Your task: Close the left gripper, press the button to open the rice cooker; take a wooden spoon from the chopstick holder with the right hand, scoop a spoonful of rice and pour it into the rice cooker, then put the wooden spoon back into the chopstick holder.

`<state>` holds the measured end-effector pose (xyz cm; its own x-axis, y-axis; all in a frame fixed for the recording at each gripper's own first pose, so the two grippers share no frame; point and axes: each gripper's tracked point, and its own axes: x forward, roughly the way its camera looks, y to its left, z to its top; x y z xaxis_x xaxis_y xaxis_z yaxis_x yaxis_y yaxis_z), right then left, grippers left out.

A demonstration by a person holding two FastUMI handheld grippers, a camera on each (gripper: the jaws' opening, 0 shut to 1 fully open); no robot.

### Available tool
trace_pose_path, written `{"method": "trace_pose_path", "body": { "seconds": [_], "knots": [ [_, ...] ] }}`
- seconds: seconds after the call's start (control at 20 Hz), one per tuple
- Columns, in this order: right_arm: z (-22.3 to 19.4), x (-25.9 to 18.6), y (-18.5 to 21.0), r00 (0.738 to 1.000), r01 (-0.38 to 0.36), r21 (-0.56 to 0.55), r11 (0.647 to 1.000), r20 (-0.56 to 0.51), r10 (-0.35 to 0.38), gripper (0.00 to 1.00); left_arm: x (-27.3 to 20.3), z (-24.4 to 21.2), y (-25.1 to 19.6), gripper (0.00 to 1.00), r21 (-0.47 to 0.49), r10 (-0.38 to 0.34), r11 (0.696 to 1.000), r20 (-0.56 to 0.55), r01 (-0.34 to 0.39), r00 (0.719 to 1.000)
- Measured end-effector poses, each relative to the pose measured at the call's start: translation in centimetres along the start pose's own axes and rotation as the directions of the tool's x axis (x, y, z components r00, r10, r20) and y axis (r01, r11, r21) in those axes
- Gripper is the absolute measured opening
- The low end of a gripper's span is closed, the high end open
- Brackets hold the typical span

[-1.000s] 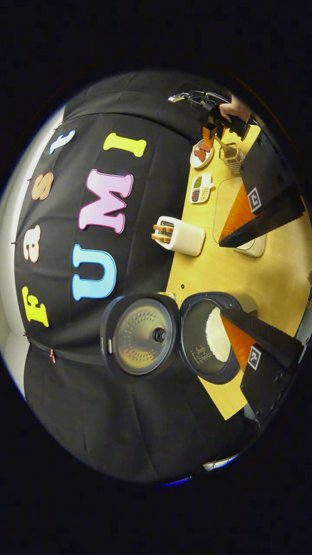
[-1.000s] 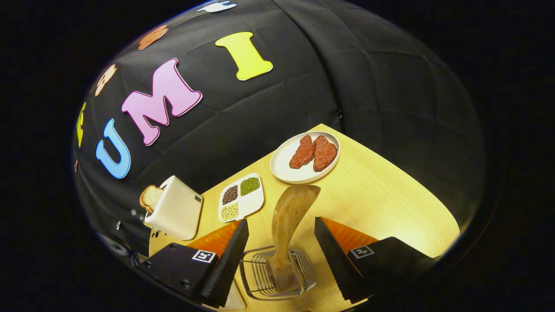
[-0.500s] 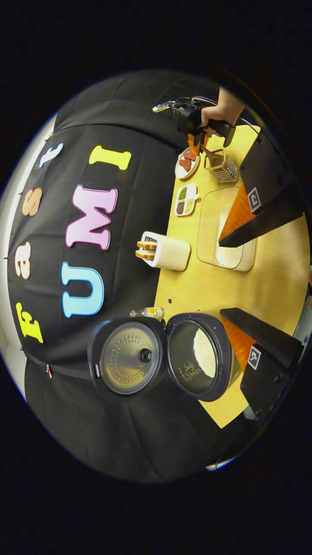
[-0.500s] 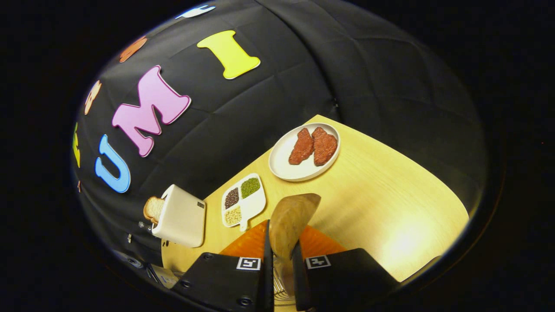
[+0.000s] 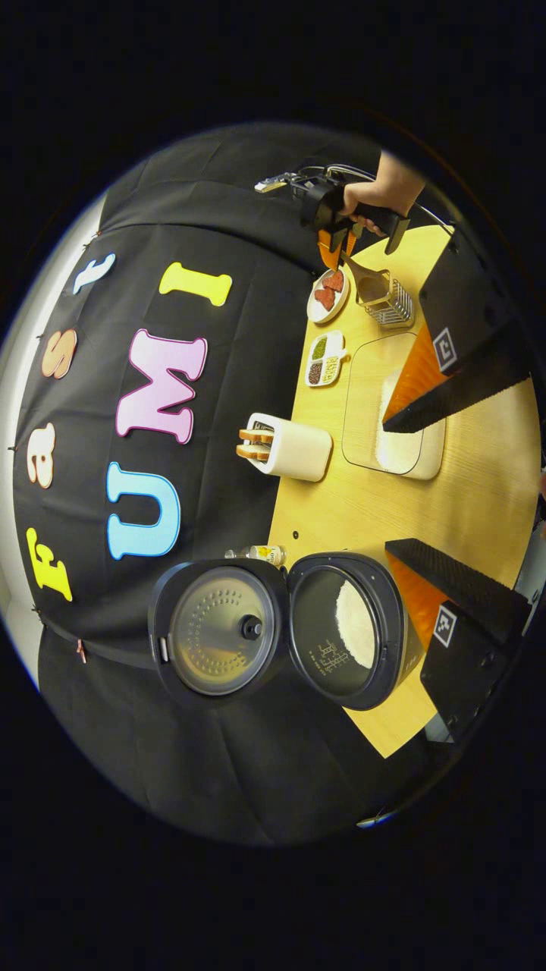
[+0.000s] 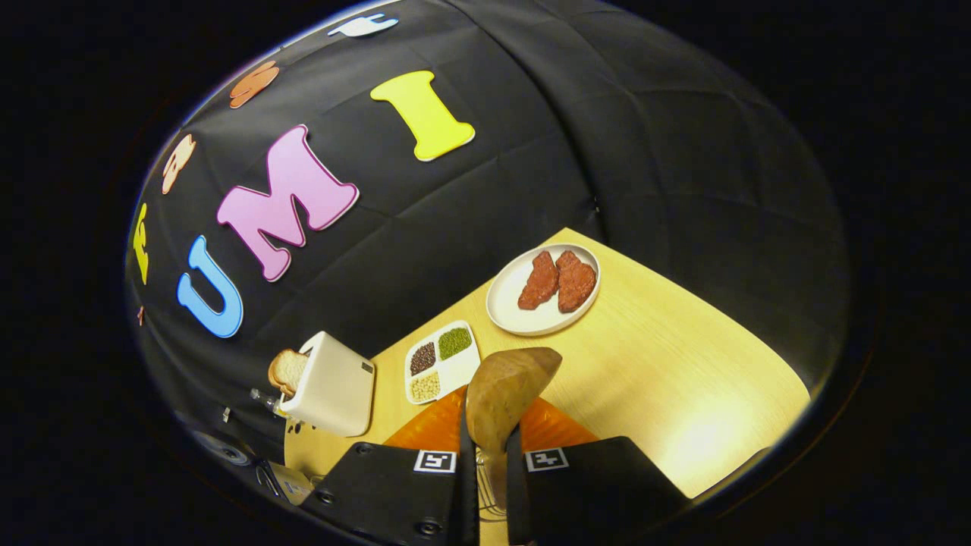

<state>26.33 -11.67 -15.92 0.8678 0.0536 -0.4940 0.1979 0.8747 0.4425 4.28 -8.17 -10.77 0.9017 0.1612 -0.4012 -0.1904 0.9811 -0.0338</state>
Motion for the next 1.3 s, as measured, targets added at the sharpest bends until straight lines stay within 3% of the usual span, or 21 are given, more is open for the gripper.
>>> {"method": "trace_pose_path", "body": {
  "seconds": [0.25,0.6,0.8,1.05,1.3],
  "knots": [
    [2.9,-4.0,4.9,0.994,-0.077,-0.056,0.995,0.073,0.081,0.18,-0.2,1.0,0.9,0.95,0.090,-0.031,0.996,0.051,0.026,0.998],
    [-0.2,-7.6,12.2,0.982,-0.185,-0.107,0.977,0.026,0.189,0.18,-1.1,0.0,3.0,0.95,0.077,-0.099,0.993,0.053,0.095,0.994],
    [-3.4,-9.0,15.6,0.968,-0.248,-0.172,0.953,-0.013,0.249,0.18,-1.1,-1.0,6.0,0.95,0.037,-0.081,0.996,0.037,0.079,0.996],
    [-8.6,-7.8,16.9,0.969,-0.248,-0.268,0.931,-0.071,0.238,0.18,-1.2,-0.4,8.7,0.95,0.143,-0.065,0.988,0.061,0.056,0.996],
    [-12.9,-5.7,16.5,0.975,-0.220,-0.341,0.914,-0.095,0.200,0.18,0.0,-1.1,9.6,0.95,0.067,-0.107,0.992,0.046,0.104,0.993]
  ]
}}
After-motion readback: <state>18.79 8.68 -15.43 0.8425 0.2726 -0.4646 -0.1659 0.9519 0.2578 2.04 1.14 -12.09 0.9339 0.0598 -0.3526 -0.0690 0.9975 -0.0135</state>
